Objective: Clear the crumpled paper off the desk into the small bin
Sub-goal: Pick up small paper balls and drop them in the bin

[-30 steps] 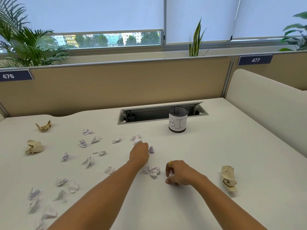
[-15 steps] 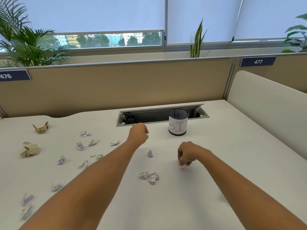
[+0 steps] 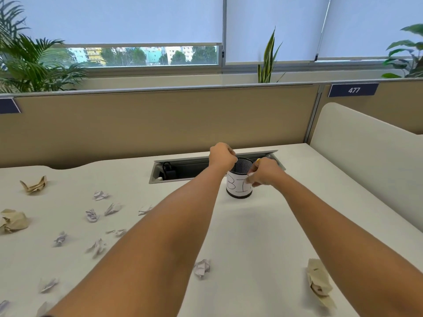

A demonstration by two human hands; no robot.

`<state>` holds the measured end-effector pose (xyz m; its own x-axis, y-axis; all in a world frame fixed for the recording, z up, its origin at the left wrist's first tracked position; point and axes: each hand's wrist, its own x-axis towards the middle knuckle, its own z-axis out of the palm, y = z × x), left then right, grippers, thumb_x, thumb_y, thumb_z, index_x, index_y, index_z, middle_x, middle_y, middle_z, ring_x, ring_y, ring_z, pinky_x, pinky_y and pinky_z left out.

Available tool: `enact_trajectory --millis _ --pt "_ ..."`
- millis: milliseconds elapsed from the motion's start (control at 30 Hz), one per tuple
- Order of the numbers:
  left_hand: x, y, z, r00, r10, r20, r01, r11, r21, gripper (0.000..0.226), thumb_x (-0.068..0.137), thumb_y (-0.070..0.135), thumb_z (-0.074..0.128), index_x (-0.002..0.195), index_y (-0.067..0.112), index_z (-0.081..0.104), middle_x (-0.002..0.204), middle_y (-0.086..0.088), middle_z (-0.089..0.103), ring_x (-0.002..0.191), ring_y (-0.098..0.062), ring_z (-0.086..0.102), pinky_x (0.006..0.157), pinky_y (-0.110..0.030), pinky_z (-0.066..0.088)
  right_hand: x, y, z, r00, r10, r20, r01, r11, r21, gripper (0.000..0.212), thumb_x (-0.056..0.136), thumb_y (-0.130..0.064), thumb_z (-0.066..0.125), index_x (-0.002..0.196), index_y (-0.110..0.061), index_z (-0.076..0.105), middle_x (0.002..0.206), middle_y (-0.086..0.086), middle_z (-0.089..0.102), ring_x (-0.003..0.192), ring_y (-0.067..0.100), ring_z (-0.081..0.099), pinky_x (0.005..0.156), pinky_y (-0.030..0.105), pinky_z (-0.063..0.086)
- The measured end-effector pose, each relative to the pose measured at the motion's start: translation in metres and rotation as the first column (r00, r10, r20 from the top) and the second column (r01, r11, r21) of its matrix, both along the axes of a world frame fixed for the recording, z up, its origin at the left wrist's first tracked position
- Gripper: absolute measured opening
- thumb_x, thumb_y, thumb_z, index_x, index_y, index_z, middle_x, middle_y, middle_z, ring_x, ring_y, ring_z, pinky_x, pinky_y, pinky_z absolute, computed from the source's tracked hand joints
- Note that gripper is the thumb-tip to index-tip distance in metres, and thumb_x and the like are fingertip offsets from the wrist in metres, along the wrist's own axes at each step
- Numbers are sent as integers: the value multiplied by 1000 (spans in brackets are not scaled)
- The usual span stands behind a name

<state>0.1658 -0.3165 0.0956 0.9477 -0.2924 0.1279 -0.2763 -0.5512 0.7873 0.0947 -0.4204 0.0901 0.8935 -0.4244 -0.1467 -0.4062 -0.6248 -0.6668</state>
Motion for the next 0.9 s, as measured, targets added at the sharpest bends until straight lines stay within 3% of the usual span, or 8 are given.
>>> enact_trajectory --millis 67,167,233,333,500,667,800,900 --pt "6 -8 -1 1000 -12 -18 12 1000 -4 20 82 0 61 100 2 67 112 -20 66 103 -30 64 86 -33 53 8 -8 5 998 -49 45 46 997 56 30 75 -3 75 63 -12 49 66 3 59 37 5 58 40 9 45" --pt "11 -18 -4 999 -20 -37 20 1000 11 30 84 2 59 115 3 59 124 -20 58 110 -31 60 92 -36 51 22 -13 7 987 -124 100 112 986 124 25 71 -5 78 73 -7 53 75 9 60 60 19 63 74 26 58" --pt "14 -22 -6 998 -31 -60 32 999 12 42 86 2 57 127 4 48 131 -18 52 116 -31 55 93 -34 46 27 -13 5 976 -168 136 148 978 146 36 70 -10 80 94 -3 54 91 14 61 86 28 66 92 39 54" --pt "15 -22 -9 996 -55 -71 54 998 -16 47 89 5 55 133 6 40 134 -16 49 120 -29 50 89 -30 42 30 -13 1 963 -190 192 164 976 141 58 72 -15 79 119 -2 48 118 16 57 108 30 60 96 40 51" --pt "6 -3 -17 997 -76 -30 73 991 -115 36 90 6 53 126 5 48 127 -16 55 117 -28 53 97 -36 45 20 -8 -10 931 -205 304 163 974 158 34 79 -7 72 108 3 57 90 9 57 73 24 61 76 35 57" --pt "-7 40 -39 988 -116 104 116 993 5 27 87 4 57 113 4 61 119 -13 62 108 -26 59 95 -32 46 -3 26 -31 926 -46 374 28 998 54 12 83 -10 65 92 -3 67 86 11 66 80 23 62 77 40 53" --pt "-20 82 -67 979 -148 137 138 988 75 23 89 8 57 112 6 62 118 -12 62 97 -24 61 83 -25 44 -35 67 -62 923 56 380 -100 990 96 8 85 -13 63 89 -7 67 73 -2 61 65 16 56 63 26 47" --pt "-33 112 -94 987 -94 127 80 990 115 20 93 12 53 111 9 62 119 -10 62 101 -20 60 88 -24 44 -60 98 -89 925 199 325 -222 974 34 12 86 -23 63 90 -12 67 81 -6 63 67 13 56 73 29 49"
